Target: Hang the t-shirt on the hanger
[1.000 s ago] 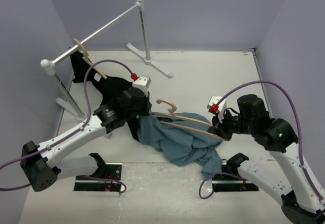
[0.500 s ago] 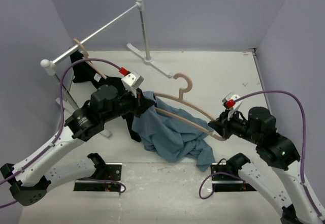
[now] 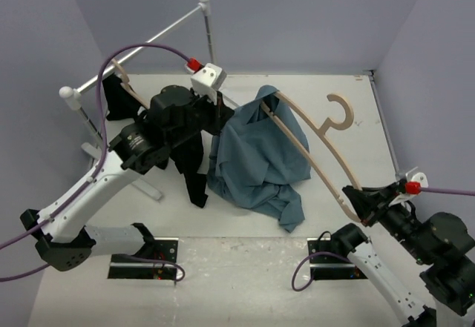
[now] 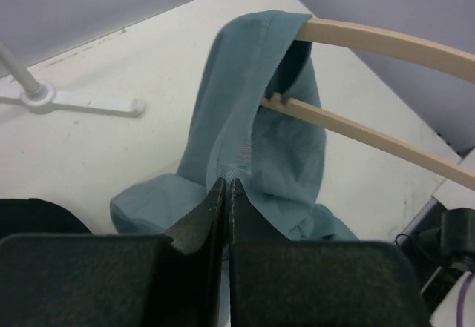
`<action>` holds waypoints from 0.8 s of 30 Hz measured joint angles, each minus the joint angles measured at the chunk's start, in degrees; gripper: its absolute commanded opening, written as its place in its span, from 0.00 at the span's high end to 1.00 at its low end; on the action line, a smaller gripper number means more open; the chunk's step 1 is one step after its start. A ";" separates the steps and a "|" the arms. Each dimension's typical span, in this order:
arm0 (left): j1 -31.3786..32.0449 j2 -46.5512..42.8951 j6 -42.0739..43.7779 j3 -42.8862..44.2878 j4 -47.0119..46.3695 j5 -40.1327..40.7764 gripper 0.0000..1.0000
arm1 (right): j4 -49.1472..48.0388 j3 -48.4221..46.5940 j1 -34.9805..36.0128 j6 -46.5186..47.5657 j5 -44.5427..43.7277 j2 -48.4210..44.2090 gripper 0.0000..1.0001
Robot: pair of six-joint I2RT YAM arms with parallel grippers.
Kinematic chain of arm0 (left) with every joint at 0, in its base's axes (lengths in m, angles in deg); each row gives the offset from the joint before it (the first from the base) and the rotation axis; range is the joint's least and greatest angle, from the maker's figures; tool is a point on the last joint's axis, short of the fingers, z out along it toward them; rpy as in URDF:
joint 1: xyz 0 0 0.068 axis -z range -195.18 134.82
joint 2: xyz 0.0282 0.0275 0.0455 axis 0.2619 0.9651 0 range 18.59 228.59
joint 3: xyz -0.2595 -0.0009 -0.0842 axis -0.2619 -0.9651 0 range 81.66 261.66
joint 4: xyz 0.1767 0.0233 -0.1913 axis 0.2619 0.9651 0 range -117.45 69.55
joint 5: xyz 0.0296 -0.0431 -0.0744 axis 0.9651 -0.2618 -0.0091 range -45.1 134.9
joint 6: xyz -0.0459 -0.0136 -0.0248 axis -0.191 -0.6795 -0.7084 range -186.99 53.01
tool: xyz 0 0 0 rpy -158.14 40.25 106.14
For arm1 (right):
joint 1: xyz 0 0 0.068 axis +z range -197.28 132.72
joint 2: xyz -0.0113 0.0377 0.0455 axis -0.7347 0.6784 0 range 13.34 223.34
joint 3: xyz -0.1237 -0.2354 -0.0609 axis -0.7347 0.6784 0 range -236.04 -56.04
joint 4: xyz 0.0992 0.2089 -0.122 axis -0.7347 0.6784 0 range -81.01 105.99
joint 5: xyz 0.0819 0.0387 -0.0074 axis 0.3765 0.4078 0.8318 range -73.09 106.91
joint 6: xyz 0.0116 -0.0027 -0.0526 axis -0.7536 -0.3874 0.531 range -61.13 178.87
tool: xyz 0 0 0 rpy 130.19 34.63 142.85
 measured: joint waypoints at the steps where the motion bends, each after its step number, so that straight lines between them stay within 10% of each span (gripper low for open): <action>1: 0.00 1.30 0.17 0.61 -0.01 0.80 1.00 | 0.59 -0.66 -0.04 0.14 0.74 -0.24 1.00; 24: 0.00 7.36 -0.95 4.87 5.45 11.83 1.00 | 3.87 -0.39 -0.09 0.84 8.37 -0.32 1.00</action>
